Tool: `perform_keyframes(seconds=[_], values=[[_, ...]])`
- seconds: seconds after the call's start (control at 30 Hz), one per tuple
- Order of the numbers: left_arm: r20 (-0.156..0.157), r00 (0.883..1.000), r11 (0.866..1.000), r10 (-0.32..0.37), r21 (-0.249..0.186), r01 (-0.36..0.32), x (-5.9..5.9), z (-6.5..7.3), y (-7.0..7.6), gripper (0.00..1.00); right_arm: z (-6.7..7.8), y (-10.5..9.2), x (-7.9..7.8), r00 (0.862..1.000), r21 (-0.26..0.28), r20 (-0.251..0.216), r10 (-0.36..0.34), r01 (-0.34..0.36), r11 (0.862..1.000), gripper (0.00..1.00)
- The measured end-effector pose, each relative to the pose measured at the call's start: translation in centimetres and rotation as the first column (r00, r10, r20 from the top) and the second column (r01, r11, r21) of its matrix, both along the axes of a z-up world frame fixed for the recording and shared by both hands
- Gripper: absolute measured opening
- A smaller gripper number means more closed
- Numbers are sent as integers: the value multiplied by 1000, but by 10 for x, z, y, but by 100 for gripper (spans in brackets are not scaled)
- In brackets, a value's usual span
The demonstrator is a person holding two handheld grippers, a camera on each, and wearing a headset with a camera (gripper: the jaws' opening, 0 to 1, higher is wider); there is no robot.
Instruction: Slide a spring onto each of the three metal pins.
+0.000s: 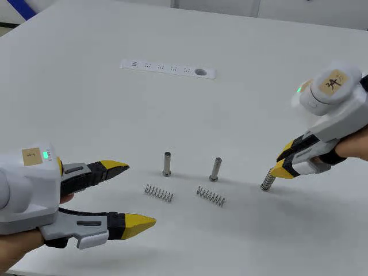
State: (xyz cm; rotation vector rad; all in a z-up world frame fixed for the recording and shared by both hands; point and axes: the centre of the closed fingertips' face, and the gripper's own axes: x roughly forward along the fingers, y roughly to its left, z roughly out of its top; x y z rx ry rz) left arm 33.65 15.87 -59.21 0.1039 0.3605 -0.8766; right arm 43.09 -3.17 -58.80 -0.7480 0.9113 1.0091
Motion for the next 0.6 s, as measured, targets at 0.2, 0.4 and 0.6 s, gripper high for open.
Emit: perform_keyframes(seconds=[0.2,0.4,0.6], values=[[1,1000,1000,-4,1,4,0,0,-1,68,19,13,-3,999,21,41,27,-28,999,18],[6,1000,1000,-6,0,6,-1,3,-1,68,23,37,-13,996,51,45,76,-78,996,18],[7,1000,1000,-6,2,6,-2,3,-1,68,9,58,-25,994,74,10,105,-105,992,18]])
